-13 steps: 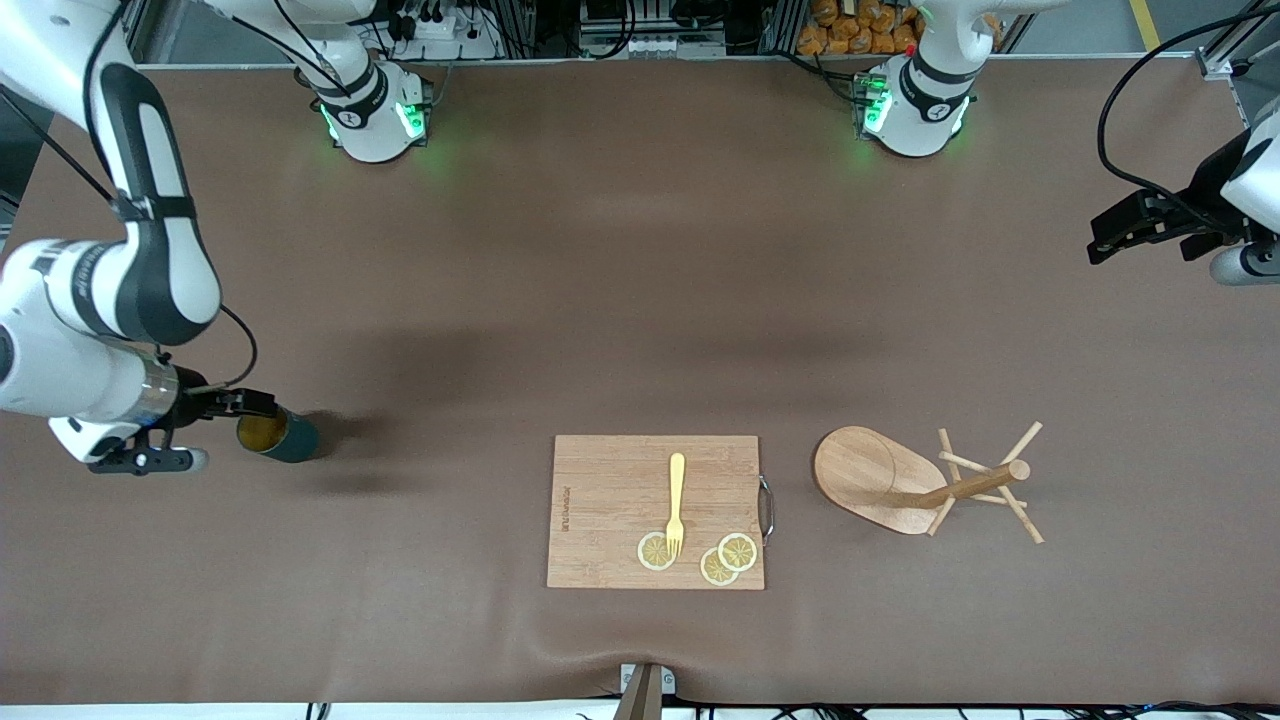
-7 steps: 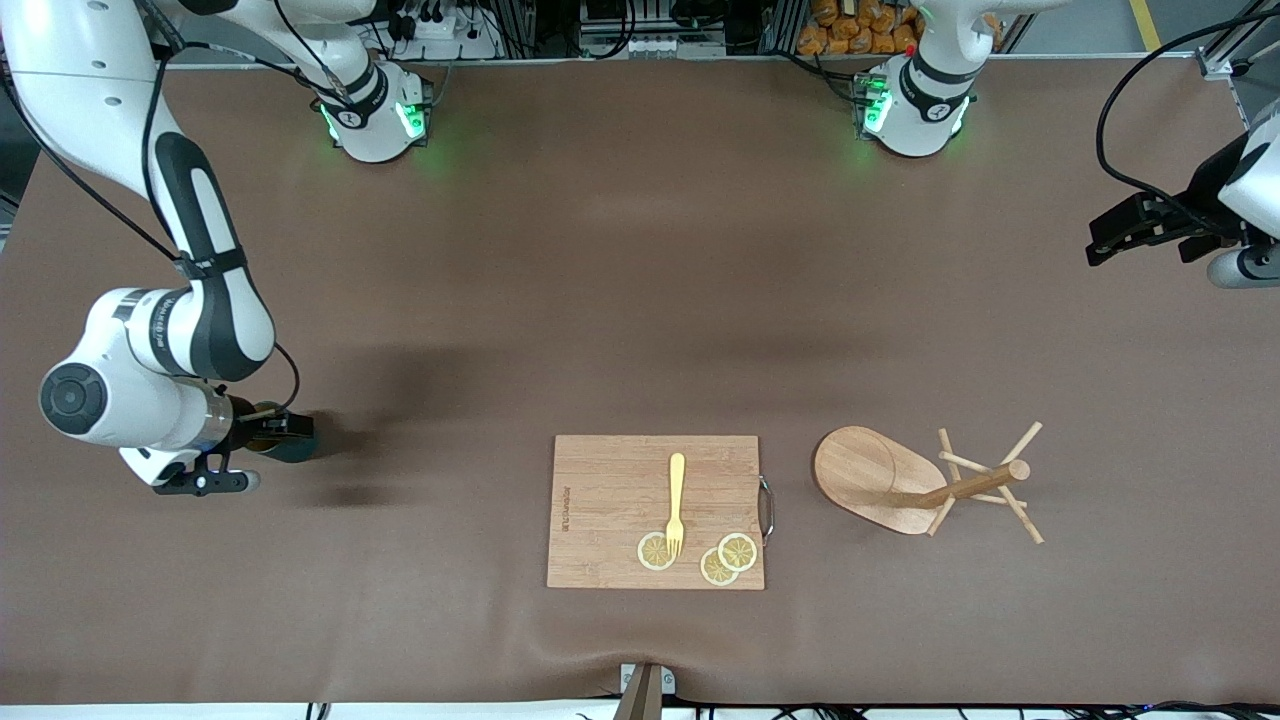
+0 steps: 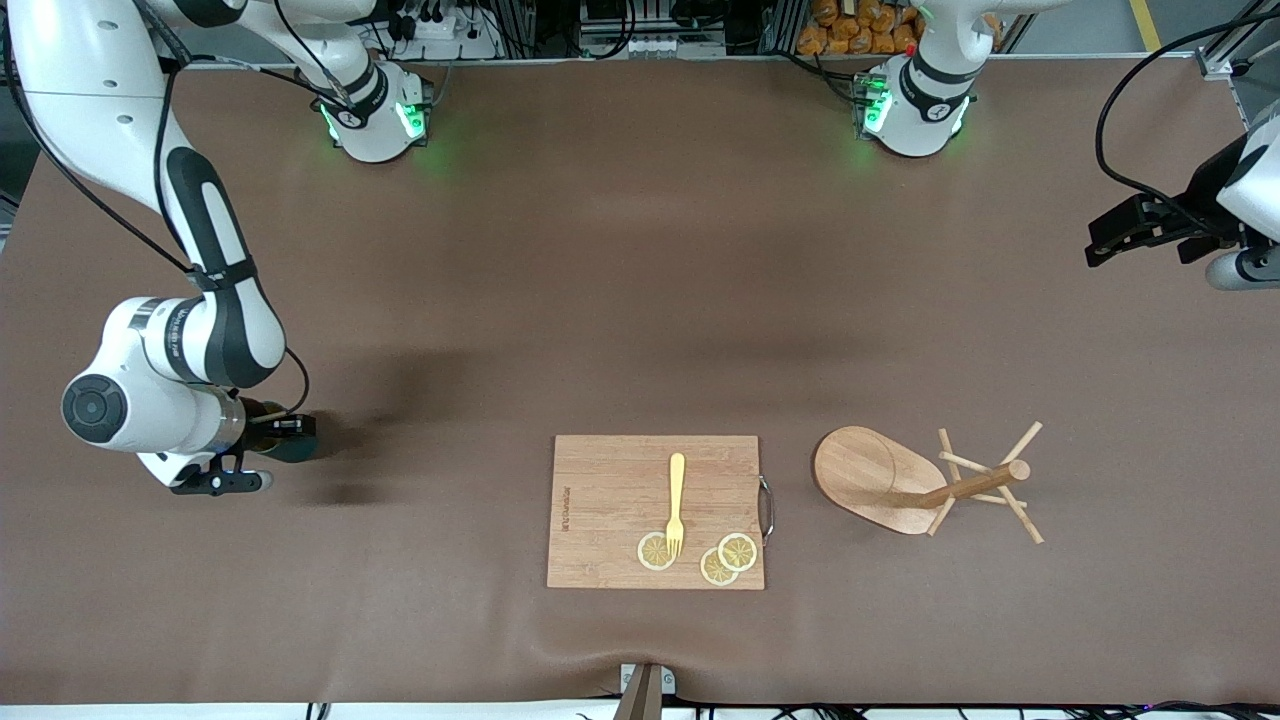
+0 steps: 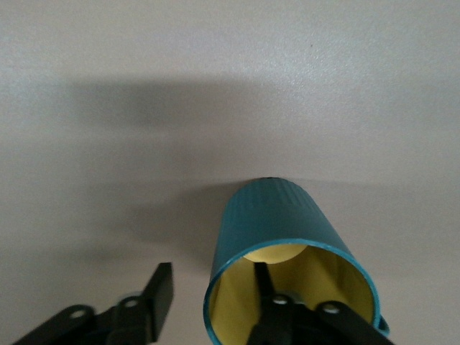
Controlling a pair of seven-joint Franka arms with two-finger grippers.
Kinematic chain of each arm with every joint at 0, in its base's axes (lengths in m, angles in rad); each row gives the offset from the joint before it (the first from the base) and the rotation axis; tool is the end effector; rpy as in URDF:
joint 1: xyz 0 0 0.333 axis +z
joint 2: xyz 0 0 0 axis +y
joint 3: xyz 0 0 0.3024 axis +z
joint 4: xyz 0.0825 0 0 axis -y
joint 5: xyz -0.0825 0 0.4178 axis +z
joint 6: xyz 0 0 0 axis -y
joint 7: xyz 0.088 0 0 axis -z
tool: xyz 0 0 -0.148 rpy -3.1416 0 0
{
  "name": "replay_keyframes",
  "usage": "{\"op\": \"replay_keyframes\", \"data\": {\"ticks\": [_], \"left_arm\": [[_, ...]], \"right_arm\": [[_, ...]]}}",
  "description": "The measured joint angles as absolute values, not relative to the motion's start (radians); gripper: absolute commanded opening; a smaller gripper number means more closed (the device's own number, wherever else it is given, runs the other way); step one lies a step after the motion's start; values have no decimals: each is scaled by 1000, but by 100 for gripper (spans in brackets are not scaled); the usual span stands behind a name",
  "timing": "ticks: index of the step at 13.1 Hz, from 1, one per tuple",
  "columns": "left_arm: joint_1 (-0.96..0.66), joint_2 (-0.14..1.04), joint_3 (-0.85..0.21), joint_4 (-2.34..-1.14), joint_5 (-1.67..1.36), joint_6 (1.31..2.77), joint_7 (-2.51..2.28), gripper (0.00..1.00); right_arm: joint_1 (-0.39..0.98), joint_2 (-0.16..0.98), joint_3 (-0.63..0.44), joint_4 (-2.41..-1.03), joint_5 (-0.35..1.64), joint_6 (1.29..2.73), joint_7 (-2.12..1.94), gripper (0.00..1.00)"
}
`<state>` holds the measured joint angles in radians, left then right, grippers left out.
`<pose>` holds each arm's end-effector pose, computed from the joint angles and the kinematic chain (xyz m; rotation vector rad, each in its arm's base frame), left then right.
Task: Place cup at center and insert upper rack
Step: 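Grasp the teal mug with the right gripper and lift it, then carry the teal mug with the right gripper to the table center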
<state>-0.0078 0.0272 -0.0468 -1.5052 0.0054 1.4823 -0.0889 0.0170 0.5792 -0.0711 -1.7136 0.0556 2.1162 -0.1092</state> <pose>0.5847 -0.0308 0.5793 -3.1325 -0.0542 0.0778 0.6629 -0.0302 0.1664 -3.1102 -0.0470 0.2709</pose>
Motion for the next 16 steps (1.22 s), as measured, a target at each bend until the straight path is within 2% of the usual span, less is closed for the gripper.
{"op": "replay_keyframes", "data": {"ticks": [6, 10, 16], "left_arm": [[-8, 27, -47, -1505, 5, 1482, -89, 100], [-7, 27, -47, -1505, 5, 1482, -89, 100], [-6, 27, -47, -1502, 5, 1482, -89, 100]], "right_arm": [[18, 580, -64, -1700, 56, 2106, -108, 0], [28, 570, -10, -1663, 58, 2098, -86, 0], [240, 507, 81, -1653, 60, 2021, 204, 0]]}}
